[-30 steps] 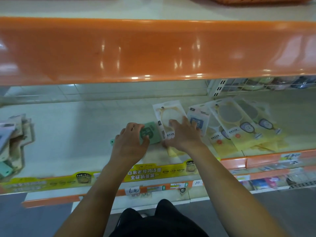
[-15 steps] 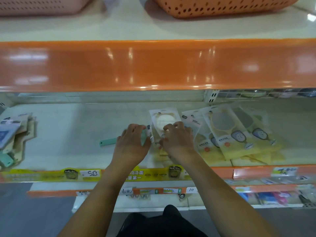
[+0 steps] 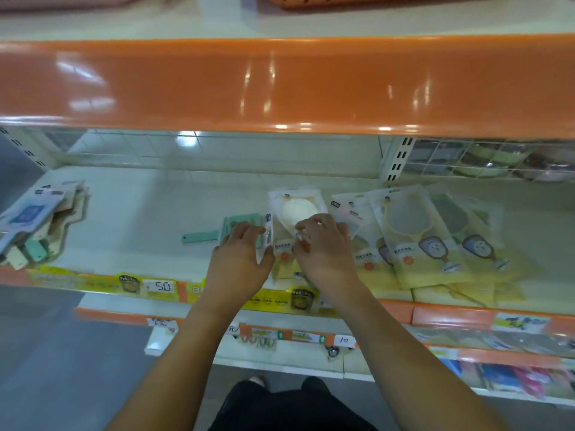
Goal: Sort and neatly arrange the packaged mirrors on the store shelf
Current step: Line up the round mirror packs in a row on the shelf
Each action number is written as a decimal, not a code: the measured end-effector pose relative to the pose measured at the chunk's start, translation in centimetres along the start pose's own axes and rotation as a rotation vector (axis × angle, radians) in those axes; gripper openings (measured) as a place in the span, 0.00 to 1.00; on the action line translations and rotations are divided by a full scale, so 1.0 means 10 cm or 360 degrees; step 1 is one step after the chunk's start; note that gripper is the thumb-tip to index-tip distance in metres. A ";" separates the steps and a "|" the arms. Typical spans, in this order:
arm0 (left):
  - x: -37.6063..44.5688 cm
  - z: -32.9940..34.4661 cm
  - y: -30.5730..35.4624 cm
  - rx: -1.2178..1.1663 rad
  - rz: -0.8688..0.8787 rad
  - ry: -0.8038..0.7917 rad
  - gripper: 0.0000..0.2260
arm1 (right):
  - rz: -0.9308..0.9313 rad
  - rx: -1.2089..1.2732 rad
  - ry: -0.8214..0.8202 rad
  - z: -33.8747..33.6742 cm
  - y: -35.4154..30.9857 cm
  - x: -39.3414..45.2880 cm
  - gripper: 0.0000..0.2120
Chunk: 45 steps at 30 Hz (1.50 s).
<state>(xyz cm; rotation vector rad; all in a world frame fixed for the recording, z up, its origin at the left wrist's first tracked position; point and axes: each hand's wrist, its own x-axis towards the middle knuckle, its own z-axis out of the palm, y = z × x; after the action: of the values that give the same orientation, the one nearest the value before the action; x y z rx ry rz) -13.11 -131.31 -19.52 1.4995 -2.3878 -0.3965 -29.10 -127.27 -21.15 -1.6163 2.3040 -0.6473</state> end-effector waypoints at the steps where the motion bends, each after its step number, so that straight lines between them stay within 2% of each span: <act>1: -0.01 -0.01 0.00 0.0003 -0.0012 -0.0002 0.19 | -0.0015 0.0004 0.0009 -0.01 -0.01 -0.01 0.15; 6: -0.01 -0.02 -0.02 -0.0016 -0.0044 0.0007 0.17 | -0.0069 0.0061 0.0036 -0.01 -0.07 -0.03 0.14; 12: 0.09 -0.01 -0.12 -0.0111 0.0061 0.0041 0.18 | -0.0036 0.0056 0.0154 0.03 -0.14 -0.04 0.13; 18: 0.33 -0.05 -0.20 -0.0183 0.0146 -0.0087 0.17 | 0.0089 0.0032 0.0235 0.05 -0.25 -0.01 0.14; 28: 0.49 0.07 -0.29 -0.0319 0.0435 -0.0250 0.16 | 0.0287 -0.0012 0.0520 0.16 -0.29 -0.16 0.13; 38: 0.48 0.25 0.11 -0.0415 0.0634 -0.0399 0.18 | 0.0390 -0.0181 0.0687 0.01 -0.02 -0.40 0.16; 45: 0.47 0.38 0.64 -0.0401 0.0678 -0.0415 0.15 | 0.0430 -0.0182 0.0846 -0.35 0.38 -0.48 0.11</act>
<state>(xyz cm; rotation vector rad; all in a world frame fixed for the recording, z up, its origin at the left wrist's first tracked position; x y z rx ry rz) -21.81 -132.60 -20.08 0.8450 -2.6431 -0.7908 -32.13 -120.95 -20.17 -1.2441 2.9136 -0.9866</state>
